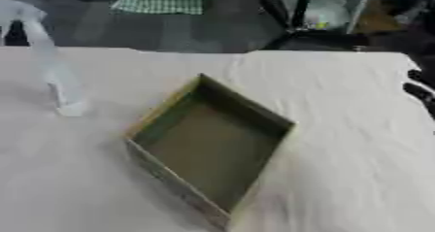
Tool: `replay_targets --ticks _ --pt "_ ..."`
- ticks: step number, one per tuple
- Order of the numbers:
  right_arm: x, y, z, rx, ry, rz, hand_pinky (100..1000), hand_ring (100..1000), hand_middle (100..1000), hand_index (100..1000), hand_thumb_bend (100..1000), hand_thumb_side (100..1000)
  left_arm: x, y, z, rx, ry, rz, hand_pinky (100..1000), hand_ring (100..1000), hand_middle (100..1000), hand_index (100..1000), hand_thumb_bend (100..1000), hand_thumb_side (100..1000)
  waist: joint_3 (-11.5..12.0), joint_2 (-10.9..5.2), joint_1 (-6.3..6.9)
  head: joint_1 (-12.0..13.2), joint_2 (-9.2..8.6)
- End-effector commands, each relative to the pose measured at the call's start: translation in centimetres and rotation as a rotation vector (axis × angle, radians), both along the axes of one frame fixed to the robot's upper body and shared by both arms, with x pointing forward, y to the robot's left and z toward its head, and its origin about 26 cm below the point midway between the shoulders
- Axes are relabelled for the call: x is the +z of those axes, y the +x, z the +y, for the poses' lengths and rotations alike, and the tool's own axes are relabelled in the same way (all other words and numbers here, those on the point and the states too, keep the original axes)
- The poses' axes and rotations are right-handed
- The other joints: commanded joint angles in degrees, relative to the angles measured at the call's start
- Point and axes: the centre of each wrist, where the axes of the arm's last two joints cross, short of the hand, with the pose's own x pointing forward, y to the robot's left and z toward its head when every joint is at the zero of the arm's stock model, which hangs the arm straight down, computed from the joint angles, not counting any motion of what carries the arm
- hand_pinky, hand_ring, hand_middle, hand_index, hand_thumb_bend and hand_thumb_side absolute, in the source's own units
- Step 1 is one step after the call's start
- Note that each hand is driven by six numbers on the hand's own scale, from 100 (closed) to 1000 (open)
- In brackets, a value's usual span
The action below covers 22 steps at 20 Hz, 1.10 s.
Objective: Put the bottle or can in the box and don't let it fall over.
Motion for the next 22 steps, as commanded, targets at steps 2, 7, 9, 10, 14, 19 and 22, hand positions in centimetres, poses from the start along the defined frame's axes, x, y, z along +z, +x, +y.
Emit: replay_targets --ticks 2,7,9,10,14,19,22 --pt "1.1 -0.1 -0.2 0.0 -0.032 -0.026 852 834 825 889 100 664 1.3 -0.2 0.0 -0.032 0.019 -0.052 1000 681 684 842 269 840 -0.03 -0.92 0.19 0.19 -0.05" --pt "1.1 -0.1 -0.2 0.001 -0.032 -0.025 853 834 825 890 100 665 1.4 -0.2 -0.1 -0.049 0.006 -0.062 1000 681 685 844 273 839 -0.01 -0.89 0.24 0.34 0.11" --pt "1.1 -0.1 -0.2 0.001 -0.032 -0.024 853 834 825 890 100 665 1.2 -0.1 -0.3 -0.081 -0.036 -0.049 1000 679 685 855 282 850 -0.01 -0.88 0.21 0.48 0.2" --pt "1.1 -0.1 -0.2 0.001 -0.032 -0.024 853 834 825 890 100 665 1.1 -0.1 -0.4 -0.107 -0.073 -0.039 1000 678 684 861 295 854 -0.02 -0.88 0.19 0.53 0.24" --pt "1.1 -0.1 -0.1 0.001 -0.031 -0.023 855 834 824 890 100 665 1.0 -0.1 -0.7 -0.222 -0.24 0.007 947 637 678 875 340 862 0.0 -0.89 0.19 0.6 0.21" --pt "1.1 -0.1 -0.1 0.002 -0.029 -0.02 856 832 823 890 100 667 0.8 0.0 -1.2 -0.38 -0.46 0.113 880 567 629 930 381 887 0.06 -0.94 0.19 0.63 0.09" --pt "1.0 -0.1 -0.1 0.002 -0.028 -0.017 856 832 824 890 100 668 0.6 0.0 -1.4 -0.424 -0.554 0.182 810 503 581 970 403 912 0.05 -0.93 0.19 0.64 -0.05"
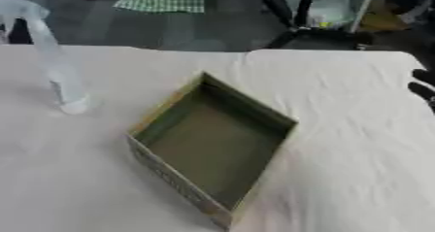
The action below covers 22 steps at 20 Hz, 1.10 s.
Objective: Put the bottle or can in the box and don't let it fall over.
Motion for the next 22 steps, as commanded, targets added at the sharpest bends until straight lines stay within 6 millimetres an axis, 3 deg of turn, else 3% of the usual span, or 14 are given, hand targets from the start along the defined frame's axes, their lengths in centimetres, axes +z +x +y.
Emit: replay_targets --ticks 1,3,5,10,11,17,22 --pt "1.0 -0.1 -0.1 0.002 -0.028 -0.02 856 832 823 890 100 668 0.9 -0.2 -0.2 -0.063 -0.059 0.042 794 487 573 978 405 915 0.05 -0.92 0.11 0.09 -0.33" --pt "1.1 -0.1 -0.1 0.001 -0.028 -0.02 856 831 823 890 100 667 0.8 -0.2 -0.3 -0.08 -0.086 0.079 686 414 530 1000 411 921 0.08 -0.94 0.13 0.1 -0.26" --pt "1.1 -0.1 -0.1 0.002 -0.028 -0.02 858 829 820 890 100 667 0.7 -0.2 -0.4 -0.089 -0.107 0.116 510 333 455 1000 418 922 0.09 -0.96 0.13 0.1 -0.16" --pt "1.1 -0.1 -0.1 0.004 -0.029 -0.02 858 827 819 890 100 668 0.6 -0.1 -0.9 -0.1 -0.156 0.173 158 100 149 1000 446 921 0.13 -1.0 0.08 0.19 -0.09" --pt "1.1 -0.1 -0.1 0.004 -0.029 -0.021 860 827 818 891 100 668 0.6 -0.1 -1.0 -0.099 -0.167 0.185 100 100 100 1000 457 927 0.13 -1.01 0.07 0.19 -0.09" --pt "1.1 -0.1 -0.1 0.005 -0.03 -0.02 859 827 818 891 100 670 0.3 0.0 -1.6 -0.14 -0.254 0.26 100 100 100 1000 486 1000 0.11 -1.03 0.06 0.4 0.02" --pt "1.1 -0.1 0.0 0.005 -0.031 -0.017 860 827 819 891 100 674 0.5 0.1 -1.8 -0.174 -0.302 0.289 100 100 100 1000 507 1000 0.14 -1.02 0.06 0.6 0.23"
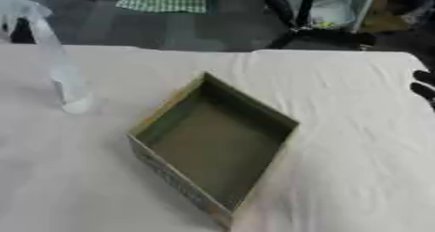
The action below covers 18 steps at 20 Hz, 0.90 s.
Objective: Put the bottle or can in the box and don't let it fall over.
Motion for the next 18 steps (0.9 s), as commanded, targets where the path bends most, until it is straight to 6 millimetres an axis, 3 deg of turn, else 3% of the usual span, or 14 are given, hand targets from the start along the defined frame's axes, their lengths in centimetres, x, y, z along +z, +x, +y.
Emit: replay_targets --ticks 1,9,18 --pt "1.0 -0.1 -0.1 0.005 -0.031 -0.02 860 827 819 891 100 674 1.1 -0.1 -0.2 -0.027 -0.01 -0.015 100 100 100 1000 520 1000 0.1 -1.02 0.12 0.23 0.19" --pt "1.0 -0.1 -0.1 0.004 -0.033 -0.016 861 828 821 891 100 678 2.2 0.2 -0.8 -0.076 -0.018 0.011 100 100 100 1000 574 1000 0.24 -1.07 0.15 0.5 0.2" --pt "1.0 -0.1 0.0 0.007 -0.035 -0.013 861 826 821 891 100 679 2.9 0.8 -2.5 -0.129 0.01 0.088 100 100 100 1000 546 1000 0.31 -1.21 0.21 0.72 0.27"
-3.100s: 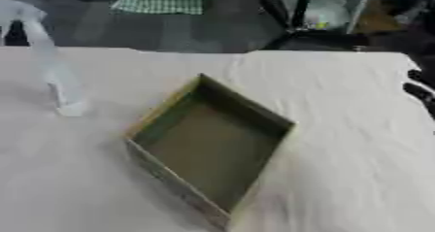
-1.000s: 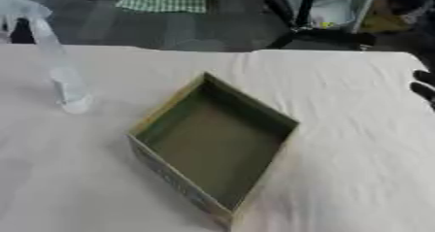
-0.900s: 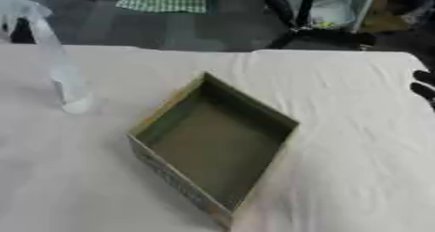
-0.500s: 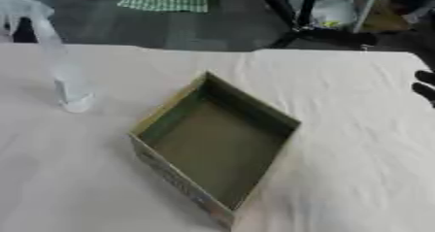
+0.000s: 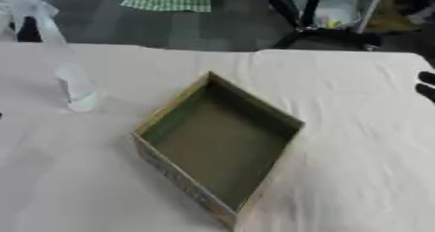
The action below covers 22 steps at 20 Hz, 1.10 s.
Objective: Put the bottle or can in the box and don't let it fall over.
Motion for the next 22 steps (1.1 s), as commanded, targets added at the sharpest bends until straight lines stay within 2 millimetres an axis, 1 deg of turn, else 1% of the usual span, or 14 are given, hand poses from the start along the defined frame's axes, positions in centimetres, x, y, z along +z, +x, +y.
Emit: replay_targets --ticks 1,7,15,22 --pt "1.0 -0.1 0.0 0.007 -0.033 -0.017 860 825 821 892 100 679 0.9 0.0 -0.6 -0.016 0.031 0.007 100 100 100 1000 547 1000 -0.02 -1.2 0.18 0.23 0.26" --pt "1.0 -0.1 0.0 0.01 -0.032 -0.015 861 826 821 892 100 680 1.0 0.4 -1.5 -0.034 0.058 0.053 100 100 100 1000 546 1000 -0.16 -1.22 0.34 0.34 0.31" --pt "1.1 0.0 0.1 0.015 -0.032 -0.014 862 826 822 892 100 681 1.2 1.5 -2.6 -0.086 0.029 0.072 100 100 100 999 552 1000 -0.38 -1.25 0.36 0.53 -0.09" --pt "1.1 0.0 0.1 0.016 -0.03 -0.016 863 826 822 892 100 680 1.6 2.2 -3.1 -0.08 0.005 0.072 100 100 100 988 555 1000 -0.5 -1.19 0.42 0.89 -0.09"
